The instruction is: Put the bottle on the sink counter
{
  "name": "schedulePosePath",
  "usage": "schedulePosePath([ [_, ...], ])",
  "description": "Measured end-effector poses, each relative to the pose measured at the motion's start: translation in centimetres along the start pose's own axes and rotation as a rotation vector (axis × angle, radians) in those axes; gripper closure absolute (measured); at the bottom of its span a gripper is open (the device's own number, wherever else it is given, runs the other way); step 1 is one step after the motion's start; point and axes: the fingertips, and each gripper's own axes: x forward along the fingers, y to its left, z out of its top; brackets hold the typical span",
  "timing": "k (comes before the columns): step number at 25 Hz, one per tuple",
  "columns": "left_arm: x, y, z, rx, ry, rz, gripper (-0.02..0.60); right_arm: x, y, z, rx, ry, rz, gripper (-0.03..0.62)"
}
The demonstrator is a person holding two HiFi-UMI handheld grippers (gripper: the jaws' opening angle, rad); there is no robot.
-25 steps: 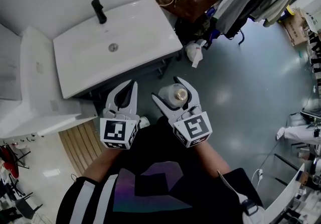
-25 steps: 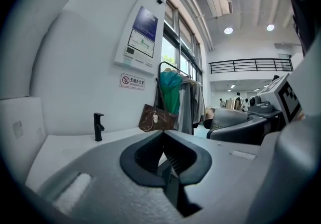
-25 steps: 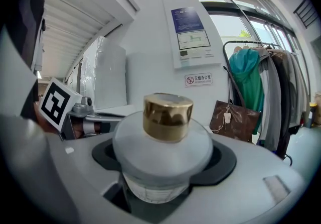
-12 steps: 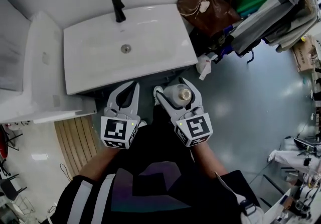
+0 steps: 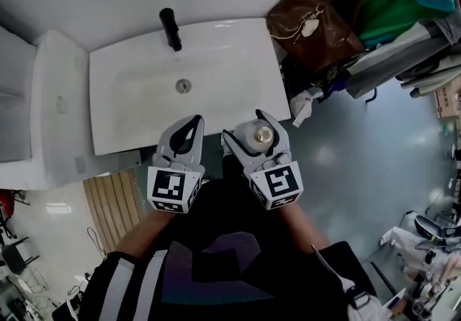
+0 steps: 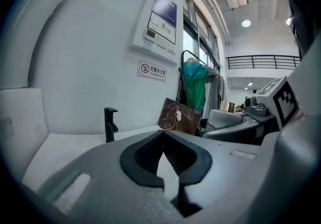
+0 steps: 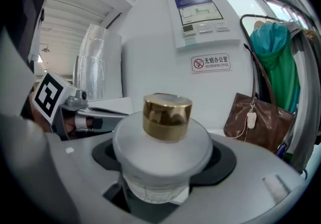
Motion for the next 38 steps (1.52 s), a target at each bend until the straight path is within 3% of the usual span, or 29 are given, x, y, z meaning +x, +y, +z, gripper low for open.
schedulePosePath([
  [17,13.5,3.1,2.8,-0.040,0.001,0.094,0.578,10.0,-12.1,1.8,-0.060,0.044,0.077,0.238],
  [38,24.3,8.0,-0.7,-0.062,0.098,0.193,0.578,21.1,-20.2,-1.6,-0.073,0.140,0.103,0.238],
])
